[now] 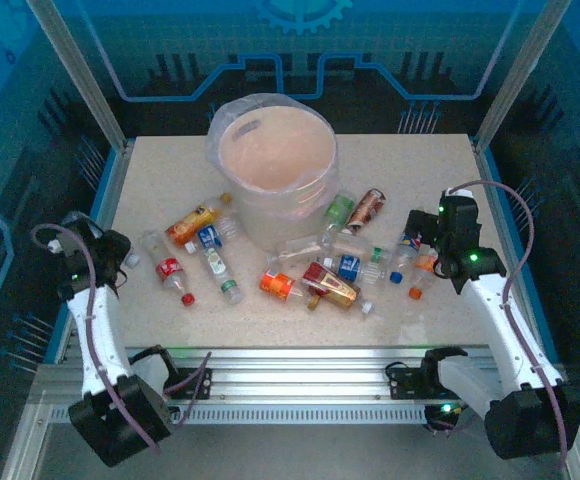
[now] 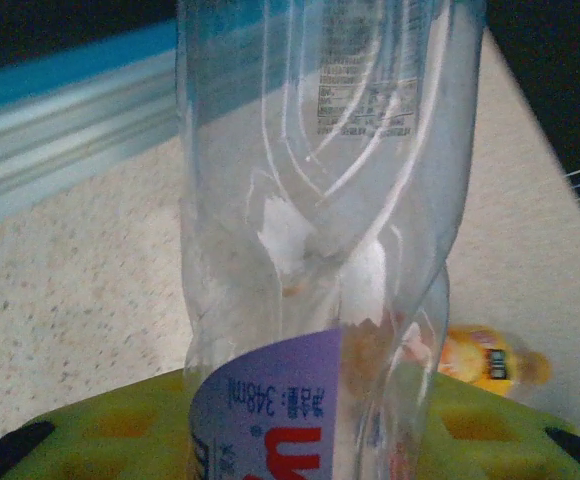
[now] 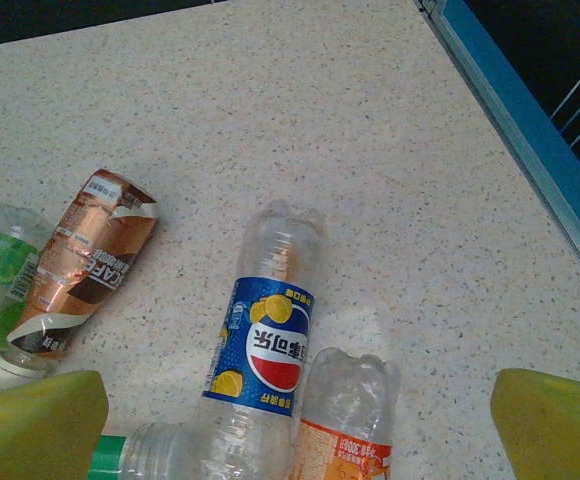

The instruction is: Put the plastic bottles in the bin

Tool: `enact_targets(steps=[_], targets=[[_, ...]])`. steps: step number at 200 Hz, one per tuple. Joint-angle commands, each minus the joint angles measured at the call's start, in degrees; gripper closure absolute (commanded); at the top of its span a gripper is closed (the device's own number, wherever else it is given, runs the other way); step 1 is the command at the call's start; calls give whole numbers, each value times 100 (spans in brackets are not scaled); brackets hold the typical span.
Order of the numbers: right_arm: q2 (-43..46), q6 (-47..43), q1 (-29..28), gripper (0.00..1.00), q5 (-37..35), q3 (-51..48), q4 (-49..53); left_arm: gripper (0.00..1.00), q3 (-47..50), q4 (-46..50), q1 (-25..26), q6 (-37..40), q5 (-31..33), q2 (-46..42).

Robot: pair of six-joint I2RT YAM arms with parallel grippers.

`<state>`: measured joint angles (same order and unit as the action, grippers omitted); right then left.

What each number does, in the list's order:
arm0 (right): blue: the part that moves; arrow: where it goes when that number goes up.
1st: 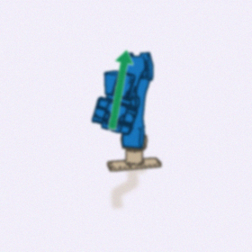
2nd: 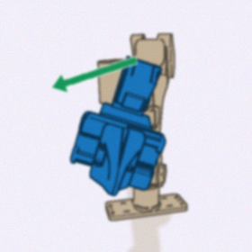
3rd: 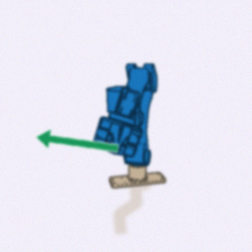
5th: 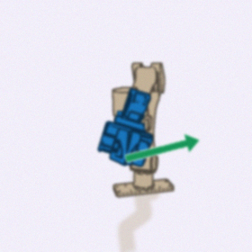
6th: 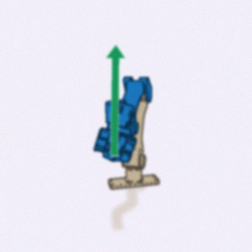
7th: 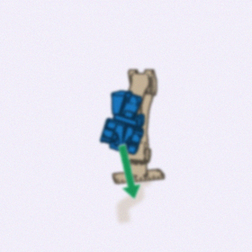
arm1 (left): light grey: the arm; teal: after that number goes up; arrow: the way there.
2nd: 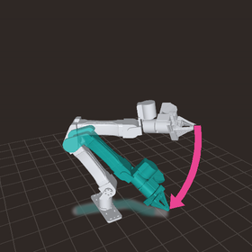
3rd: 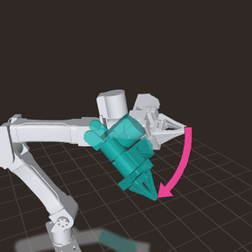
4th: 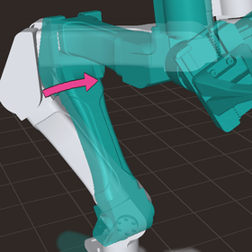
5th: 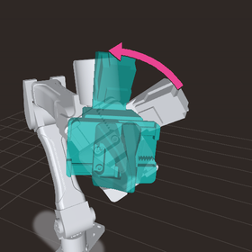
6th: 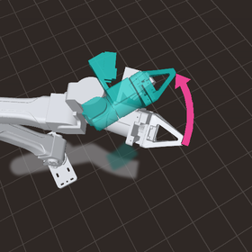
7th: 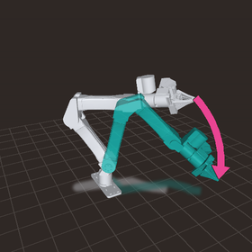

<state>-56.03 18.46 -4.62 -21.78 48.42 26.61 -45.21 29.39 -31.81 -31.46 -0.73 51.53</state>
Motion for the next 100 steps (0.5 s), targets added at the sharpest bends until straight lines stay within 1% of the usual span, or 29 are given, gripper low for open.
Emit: enact_targets(steps=[1,13,27,49,76,100], targets=[[85,156,-96,0,-106,166,194,71,-433,396,200,139,-347,-229],[75,201,-94,0,-130,166,221,73,-656,399,443,144,-394,-294],[41,252,-91,0,-173,243,254,74,-914,272,841,147,-396,-321],[-52,355,-91,0,-252,416,383,75,-1310,-119,1651,227,-326,-198],[-144,455,-93,0,-326,501,561,76,-2137,-439,2652,486,-217,434],[-161,507,-93,0,-383,544,699,77,-3066,-664,3425,927,-260,1121]])
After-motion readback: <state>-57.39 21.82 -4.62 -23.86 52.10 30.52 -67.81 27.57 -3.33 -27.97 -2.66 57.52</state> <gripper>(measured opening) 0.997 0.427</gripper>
